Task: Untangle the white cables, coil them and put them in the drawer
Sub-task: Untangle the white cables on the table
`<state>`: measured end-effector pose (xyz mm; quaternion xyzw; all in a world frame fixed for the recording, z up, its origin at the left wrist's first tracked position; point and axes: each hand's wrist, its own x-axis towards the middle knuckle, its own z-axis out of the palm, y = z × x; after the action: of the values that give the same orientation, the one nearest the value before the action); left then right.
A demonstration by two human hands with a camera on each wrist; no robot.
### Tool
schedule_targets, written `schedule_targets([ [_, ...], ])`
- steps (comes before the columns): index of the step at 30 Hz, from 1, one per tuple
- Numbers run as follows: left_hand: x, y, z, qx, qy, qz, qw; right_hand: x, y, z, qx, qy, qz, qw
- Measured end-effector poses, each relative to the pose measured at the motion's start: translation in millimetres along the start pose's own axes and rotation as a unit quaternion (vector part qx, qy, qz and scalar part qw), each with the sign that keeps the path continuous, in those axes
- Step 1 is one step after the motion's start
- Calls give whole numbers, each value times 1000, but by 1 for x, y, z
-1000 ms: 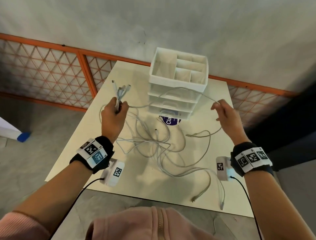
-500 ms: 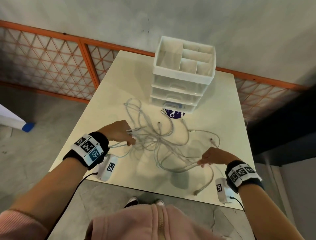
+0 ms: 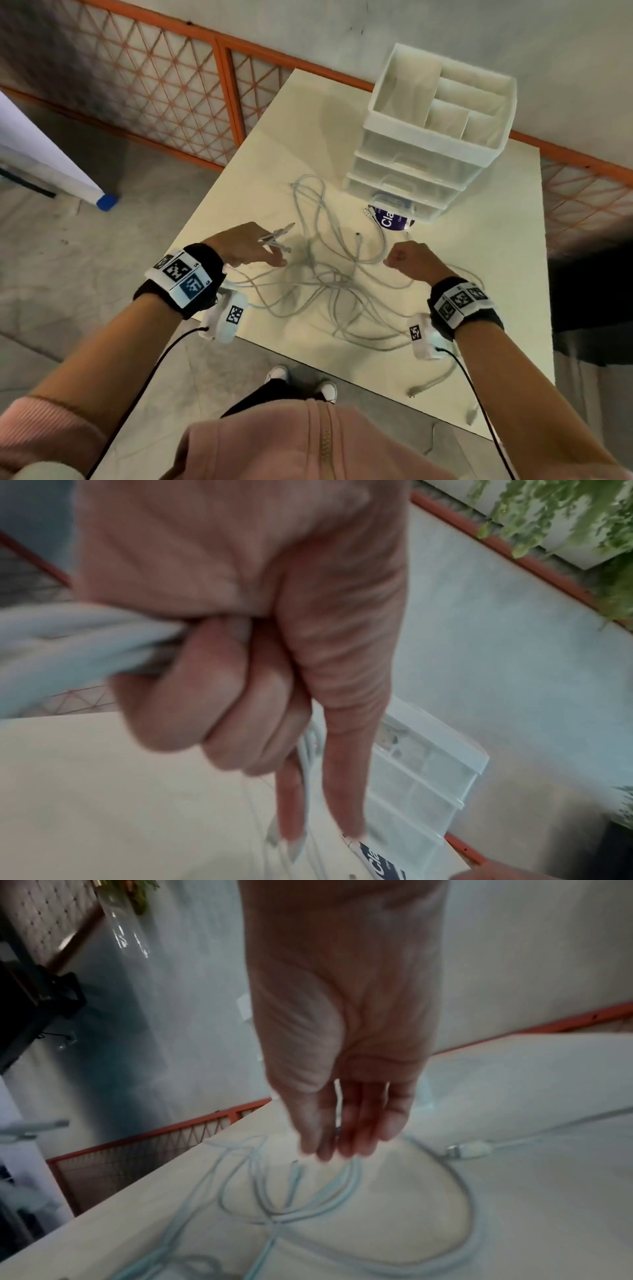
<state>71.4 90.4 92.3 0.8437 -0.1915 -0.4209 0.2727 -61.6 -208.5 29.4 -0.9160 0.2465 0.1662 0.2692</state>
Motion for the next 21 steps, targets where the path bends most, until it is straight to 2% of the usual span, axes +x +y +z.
schedule_targets([
  [2,-1,-2,-2,-30,64,30,997,22,-2,11,-25,76,10,997],
  [5,-2,-6,0,-51,118,53,990,38,0,23,-35,122,92,988],
  [8,-3,-12,5,-41,122,73,989,43,6,35,-31,151,155,976],
  [11,-1,-12,10,-51,109,72,990,45,10,42,3,148,158,976],
  [14,0,-7,14,-76,107,80,988,44,-2,29,35,109,95,989],
  [16,1,0,16,-113,107,96,983,39,-22,8,125,118,36,984],
  [19,2,13,20,-136,124,143,973,19,-62,-29,340,50,-54,938],
  [21,3,23,24,-139,143,180,963,3,-90,-48,391,-7,-118,913],
])
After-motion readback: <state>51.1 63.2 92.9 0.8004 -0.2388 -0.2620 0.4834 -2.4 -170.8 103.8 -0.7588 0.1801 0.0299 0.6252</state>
